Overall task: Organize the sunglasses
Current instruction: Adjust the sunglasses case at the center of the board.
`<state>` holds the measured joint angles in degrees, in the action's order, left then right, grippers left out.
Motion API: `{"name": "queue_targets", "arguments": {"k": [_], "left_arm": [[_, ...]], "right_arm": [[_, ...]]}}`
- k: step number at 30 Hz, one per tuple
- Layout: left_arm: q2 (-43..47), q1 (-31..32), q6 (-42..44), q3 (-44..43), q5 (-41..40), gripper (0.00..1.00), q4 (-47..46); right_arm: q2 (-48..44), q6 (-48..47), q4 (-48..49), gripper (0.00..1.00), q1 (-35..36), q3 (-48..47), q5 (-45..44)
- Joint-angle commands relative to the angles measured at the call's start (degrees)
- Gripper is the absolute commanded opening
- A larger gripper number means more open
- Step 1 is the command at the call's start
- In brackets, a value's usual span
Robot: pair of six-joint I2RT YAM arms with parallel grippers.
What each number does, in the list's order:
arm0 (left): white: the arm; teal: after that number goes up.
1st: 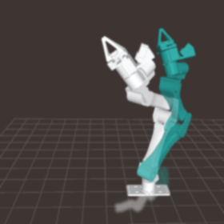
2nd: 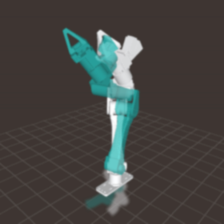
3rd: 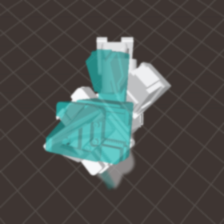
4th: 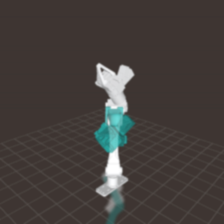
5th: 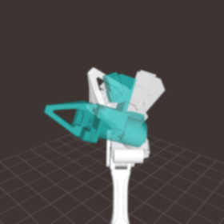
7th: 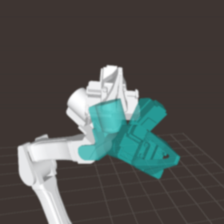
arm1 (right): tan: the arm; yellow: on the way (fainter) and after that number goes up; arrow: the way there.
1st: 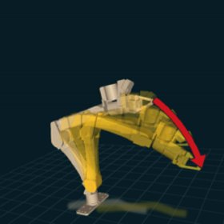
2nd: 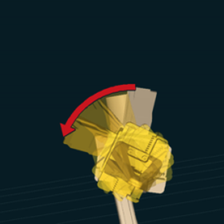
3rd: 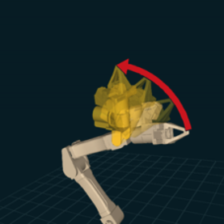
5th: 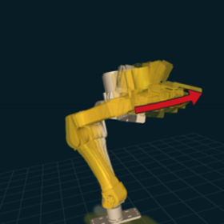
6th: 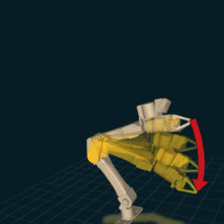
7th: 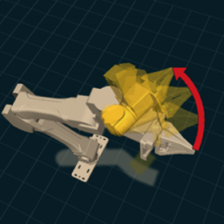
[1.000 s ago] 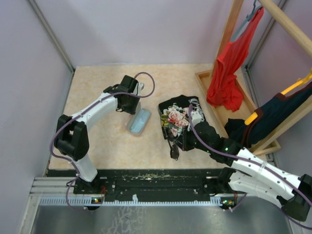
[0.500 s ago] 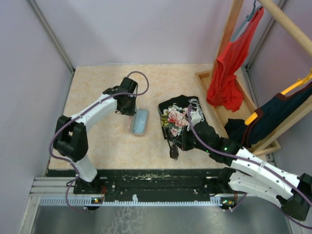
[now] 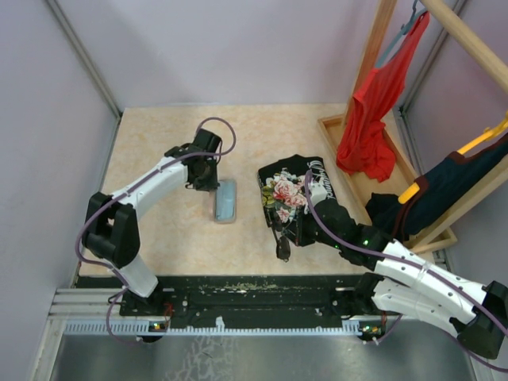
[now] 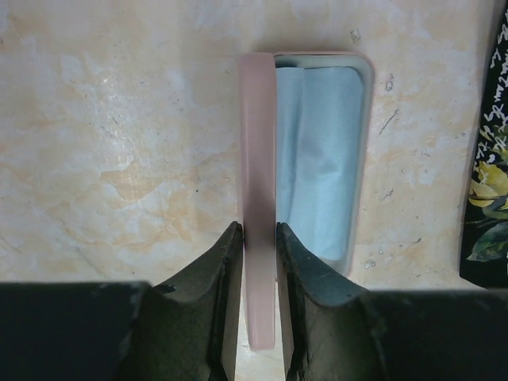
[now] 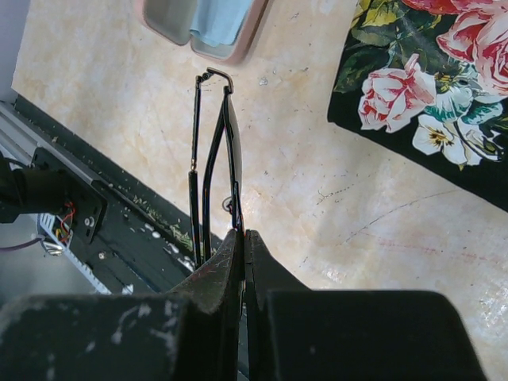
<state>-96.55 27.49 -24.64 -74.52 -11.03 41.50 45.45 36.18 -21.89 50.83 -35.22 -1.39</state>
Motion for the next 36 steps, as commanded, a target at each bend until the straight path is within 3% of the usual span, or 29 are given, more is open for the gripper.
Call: {"name": "queue_targets", "arguments": {"k": [1,10,21,28,36], "left_arm": [[1.95,-0.14,-0.80,0.67,-0.47,0.30,-1.82],[1.73,-0.13,-0.14,1.65,0.30,0.34,-2.68],[10.28,-0.23,1.30,2.94,2.17,0.50,-6.49],[19.89,-1.49,1.65,10.38,4.13,0.58,-14.02],[29.18,-2.13,-3.72,21.68,8.60,0.65,-23.61]], "right_arm": [[0.16,0.43,3.53,0.00,-0.11,-0.47,-0.20],[-0.18,0.60,3.19,0.00,-0.06,-0.38,-0.52],[1.34,2.97,10.43,0.00,-0.12,-1.49,-0.02],[13.55,5.19,19.84,0.00,-1.77,-6.70,1.21],[32.70,9.58,32.96,0.00,-5.27,-14.40,5.95]]}}
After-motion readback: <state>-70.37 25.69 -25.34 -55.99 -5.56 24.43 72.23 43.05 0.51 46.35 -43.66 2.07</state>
